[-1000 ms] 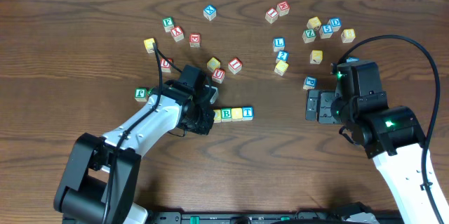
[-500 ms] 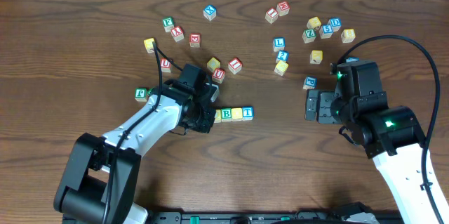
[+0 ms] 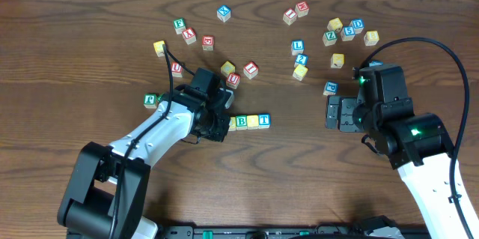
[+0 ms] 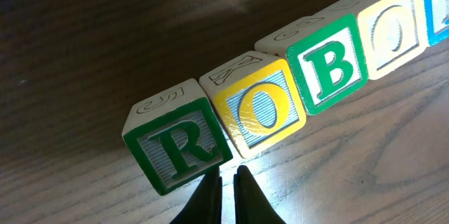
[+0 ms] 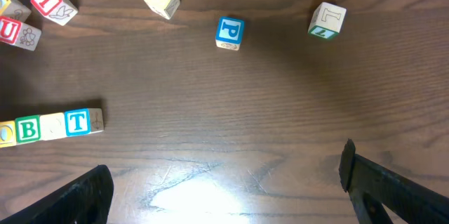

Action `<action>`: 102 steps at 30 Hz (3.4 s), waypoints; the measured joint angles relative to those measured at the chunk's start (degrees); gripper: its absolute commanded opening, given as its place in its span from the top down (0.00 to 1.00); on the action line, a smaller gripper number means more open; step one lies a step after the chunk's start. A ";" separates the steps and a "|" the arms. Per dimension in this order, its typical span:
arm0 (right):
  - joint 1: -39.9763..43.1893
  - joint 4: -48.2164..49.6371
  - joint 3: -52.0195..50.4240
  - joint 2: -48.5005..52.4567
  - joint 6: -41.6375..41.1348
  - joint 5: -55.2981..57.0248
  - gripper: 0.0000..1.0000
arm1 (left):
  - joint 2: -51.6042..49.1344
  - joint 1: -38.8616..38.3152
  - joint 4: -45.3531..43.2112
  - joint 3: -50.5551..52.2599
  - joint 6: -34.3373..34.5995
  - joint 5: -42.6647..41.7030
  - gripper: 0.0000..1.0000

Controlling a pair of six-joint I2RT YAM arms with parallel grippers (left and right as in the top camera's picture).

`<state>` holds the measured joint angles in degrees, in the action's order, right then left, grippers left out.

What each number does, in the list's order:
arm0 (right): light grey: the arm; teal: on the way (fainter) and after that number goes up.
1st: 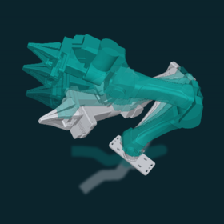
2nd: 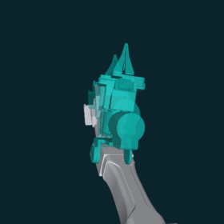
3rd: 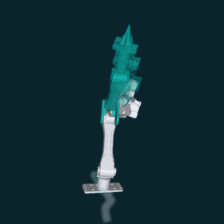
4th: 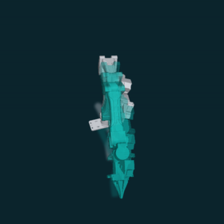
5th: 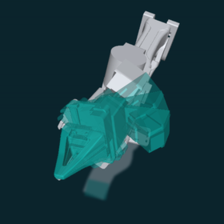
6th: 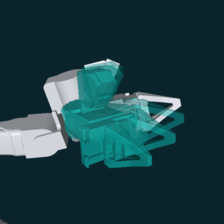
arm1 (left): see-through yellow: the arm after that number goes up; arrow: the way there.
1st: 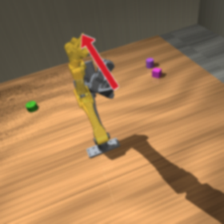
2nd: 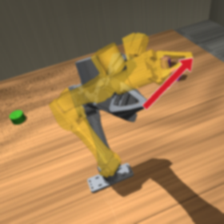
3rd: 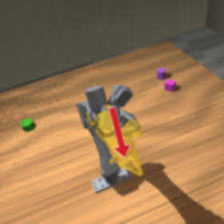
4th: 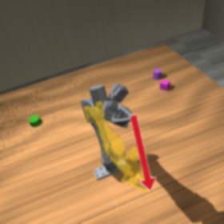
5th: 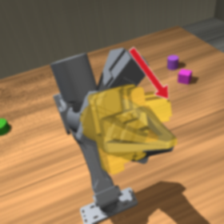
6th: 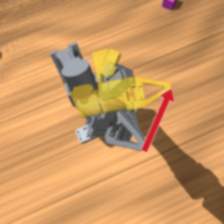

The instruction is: Spell out ROBOT

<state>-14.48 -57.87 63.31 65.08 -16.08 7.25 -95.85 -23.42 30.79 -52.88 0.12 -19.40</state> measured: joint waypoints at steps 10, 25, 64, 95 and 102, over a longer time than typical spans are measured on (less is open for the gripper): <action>0.00 0.50 0.00 0.00 0.00 0.00 0.01 | 0.00 -0.02 6.10 0.00 0.00 0.00 0.93; 0.00 1.33 0.00 5.01 0.00 -0.09 0.01 | 6.71 -0.04 4.68 0.00 5.64 16.81 0.92; 0.00 2.25 0.00 5.44 0.00 -0.15 0.01 | -0.72 -0.04 -1.46 1.53 13.57 14.71 0.92; 0.00 3.74 0.00 5.42 0.04 0.35 0.01 | -0.72 -0.04 -1.46 1.53 9.88 13.79 0.93; 0.00 3.67 0.00 5.42 0.04 0.50 0.01 | -0.72 -0.04 -5.33 1.55 9.88 13.79 0.92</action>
<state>-14.48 -54.19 63.31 70.50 -16.03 7.75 -96.57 -23.46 25.45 -51.33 10.00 -5.61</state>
